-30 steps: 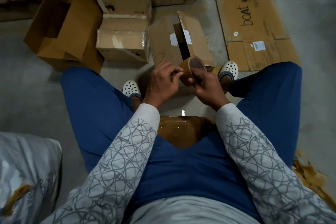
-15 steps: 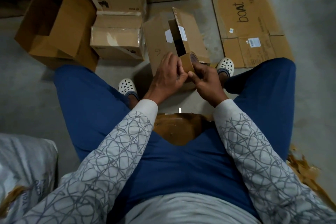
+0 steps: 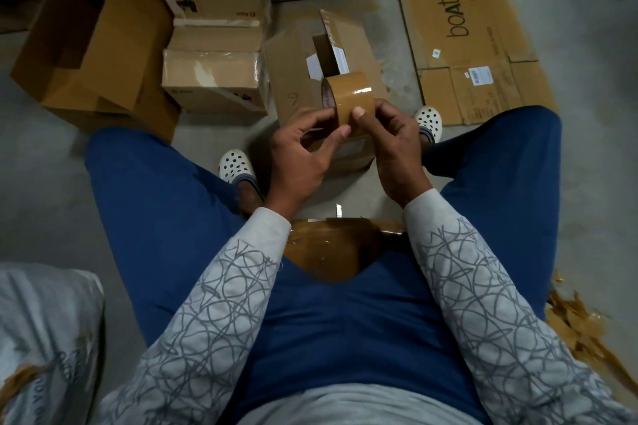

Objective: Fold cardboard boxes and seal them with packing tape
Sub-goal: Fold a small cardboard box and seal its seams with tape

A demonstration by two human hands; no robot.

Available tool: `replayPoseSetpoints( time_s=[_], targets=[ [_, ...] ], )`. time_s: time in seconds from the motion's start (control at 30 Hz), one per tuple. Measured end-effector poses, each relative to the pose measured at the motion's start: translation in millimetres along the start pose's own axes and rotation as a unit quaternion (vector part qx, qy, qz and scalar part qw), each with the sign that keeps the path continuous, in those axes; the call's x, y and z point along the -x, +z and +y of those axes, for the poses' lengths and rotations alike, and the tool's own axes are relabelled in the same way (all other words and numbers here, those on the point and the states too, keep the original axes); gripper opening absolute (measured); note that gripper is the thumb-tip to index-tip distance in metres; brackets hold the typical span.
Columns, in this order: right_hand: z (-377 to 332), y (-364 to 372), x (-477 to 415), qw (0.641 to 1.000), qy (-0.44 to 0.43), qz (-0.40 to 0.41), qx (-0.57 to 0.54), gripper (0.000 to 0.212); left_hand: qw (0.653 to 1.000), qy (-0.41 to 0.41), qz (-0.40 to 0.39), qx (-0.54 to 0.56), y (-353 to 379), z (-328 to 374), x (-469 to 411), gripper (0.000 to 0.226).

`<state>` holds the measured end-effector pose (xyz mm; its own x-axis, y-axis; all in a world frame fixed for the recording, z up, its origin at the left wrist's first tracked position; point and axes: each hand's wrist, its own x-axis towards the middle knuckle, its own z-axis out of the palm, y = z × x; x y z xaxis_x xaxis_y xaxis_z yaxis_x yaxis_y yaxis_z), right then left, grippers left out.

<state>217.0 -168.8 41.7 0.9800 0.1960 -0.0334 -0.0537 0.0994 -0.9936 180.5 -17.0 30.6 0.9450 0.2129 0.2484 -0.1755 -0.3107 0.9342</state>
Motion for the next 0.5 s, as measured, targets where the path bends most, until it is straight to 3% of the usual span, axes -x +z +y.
replayPoseSetpoints(
  time_s=[0.23, 0.37, 0.5],
  targets=[
    [-2, 6, -1, 0.997, 0.029, -0.009, -0.075, 0.021, 0.99, 0.105, 0.017, -0.09, 4, -2, 1, 0.028],
    [-1, 12, 1, 0.979, 0.099, -0.037, -0.173, 0.028, 0.967, 0.176, 0.032, -0.18, 5, -5, 1, 0.03],
    [-5, 16, 3, 0.946, 0.158, -0.034, -0.281, 0.012, 0.95, 0.215, 0.022, -0.224, 7, -3, 4, 0.026]
  ],
)
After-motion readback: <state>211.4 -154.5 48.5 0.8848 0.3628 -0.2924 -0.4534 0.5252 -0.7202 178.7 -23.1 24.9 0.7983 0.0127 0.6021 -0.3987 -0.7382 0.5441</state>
